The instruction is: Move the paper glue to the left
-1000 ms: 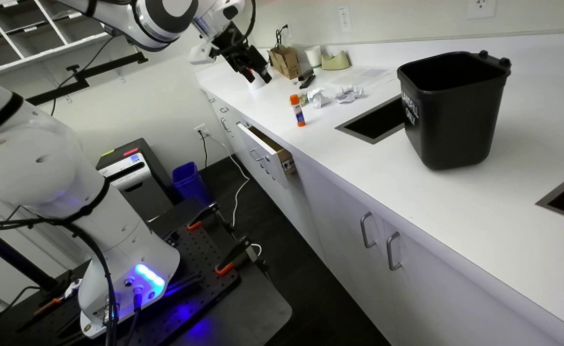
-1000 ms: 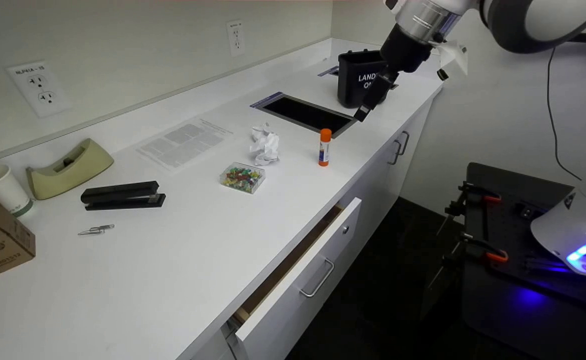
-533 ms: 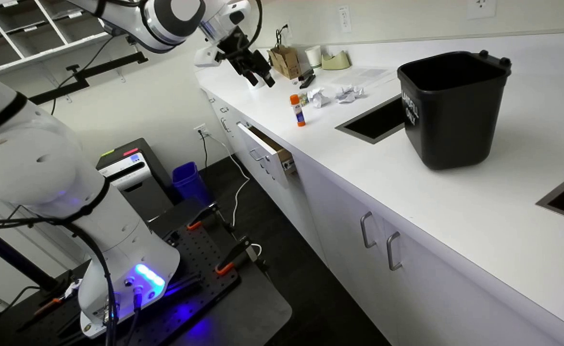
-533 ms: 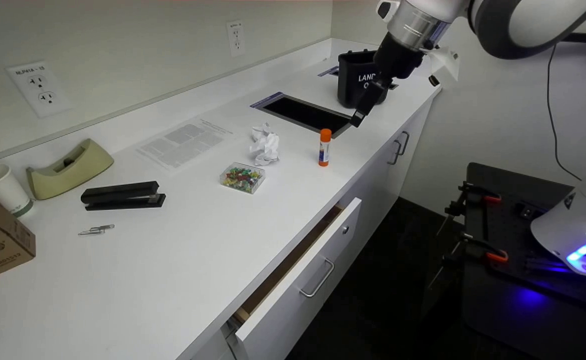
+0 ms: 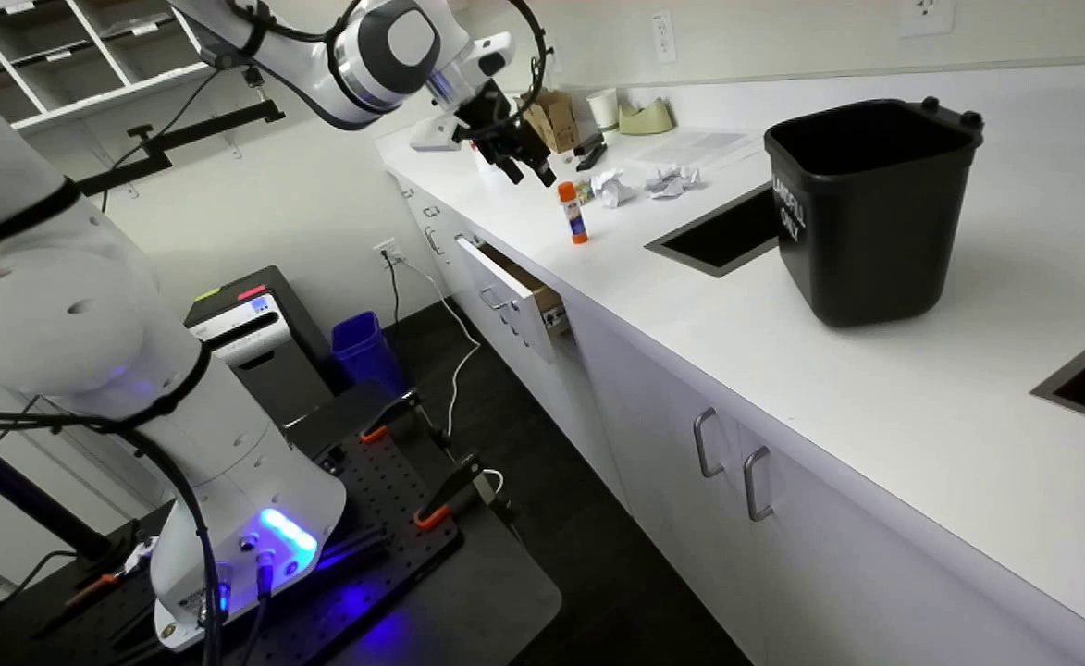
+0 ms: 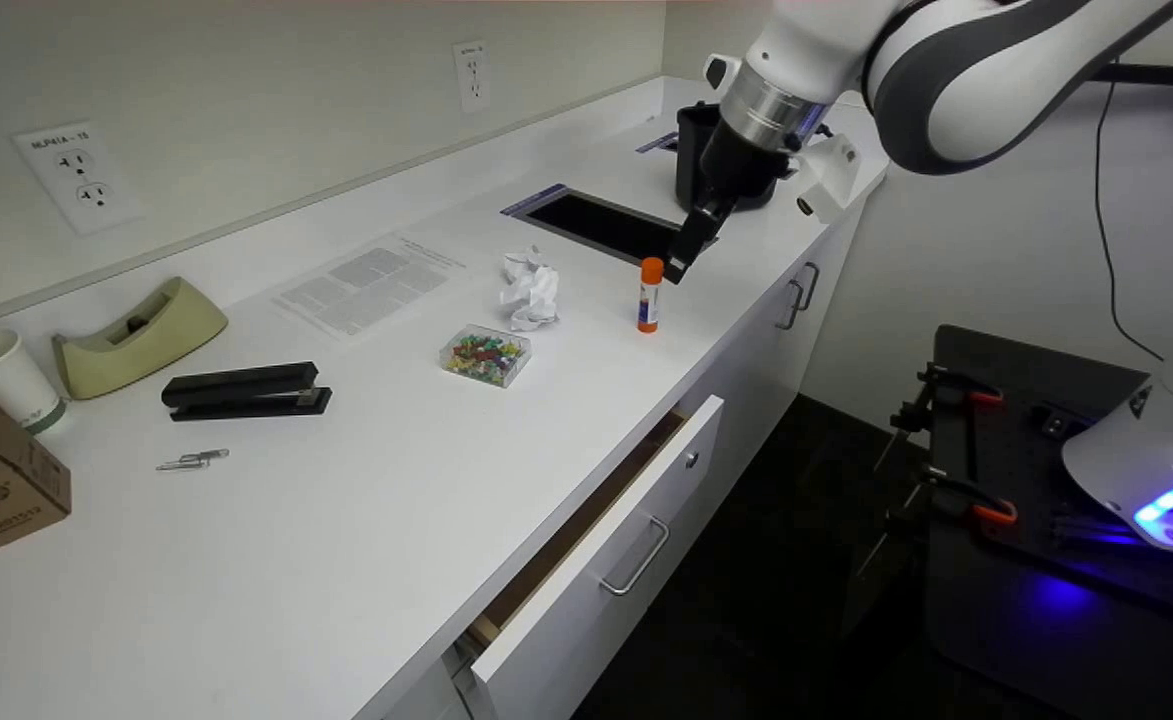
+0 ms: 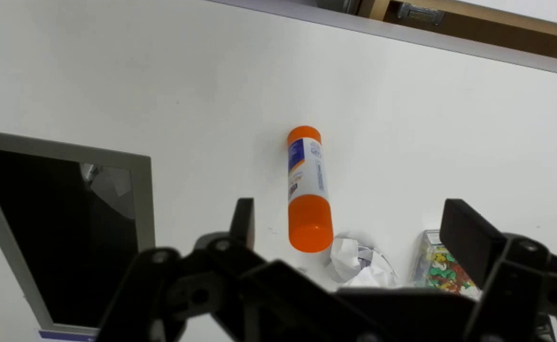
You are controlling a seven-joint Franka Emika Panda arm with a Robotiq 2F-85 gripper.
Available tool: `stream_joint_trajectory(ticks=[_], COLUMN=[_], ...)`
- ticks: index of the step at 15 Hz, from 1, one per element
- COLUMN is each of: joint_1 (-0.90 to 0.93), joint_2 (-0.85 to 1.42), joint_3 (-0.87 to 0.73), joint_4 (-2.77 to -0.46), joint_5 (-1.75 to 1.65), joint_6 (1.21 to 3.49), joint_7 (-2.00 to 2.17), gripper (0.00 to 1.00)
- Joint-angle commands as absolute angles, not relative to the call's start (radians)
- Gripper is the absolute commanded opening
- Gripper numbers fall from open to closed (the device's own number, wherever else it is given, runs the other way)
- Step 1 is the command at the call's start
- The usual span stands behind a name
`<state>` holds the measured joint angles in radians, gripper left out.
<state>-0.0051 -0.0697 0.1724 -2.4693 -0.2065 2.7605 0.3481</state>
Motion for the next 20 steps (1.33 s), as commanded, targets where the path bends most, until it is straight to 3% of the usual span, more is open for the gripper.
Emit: stream_joint_trajectory(ticks=[1, 12, 13, 14, 20], joint_1=[-0.02, -0.008, -0.007, -0.006, -0.002], joint_2=[-0.006, 0.141, 0.15, 0.158, 0.182], joint_3=[0.169, 0.112, 0.111, 0.111, 0.11], joint_4=[-2.416, -2.315, -2.31, -2.306, -2.292], joint_5=[-0.307, -0.428, -0.421, -0.42, -0.416], joint_6=[2.771, 2.788, 2.79, 2.792, 2.796], joint_7=[0.453, 0.565, 0.563, 0.561, 0.559], gripper=[1.0, 1.0, 0.75, 0.74, 0.27])
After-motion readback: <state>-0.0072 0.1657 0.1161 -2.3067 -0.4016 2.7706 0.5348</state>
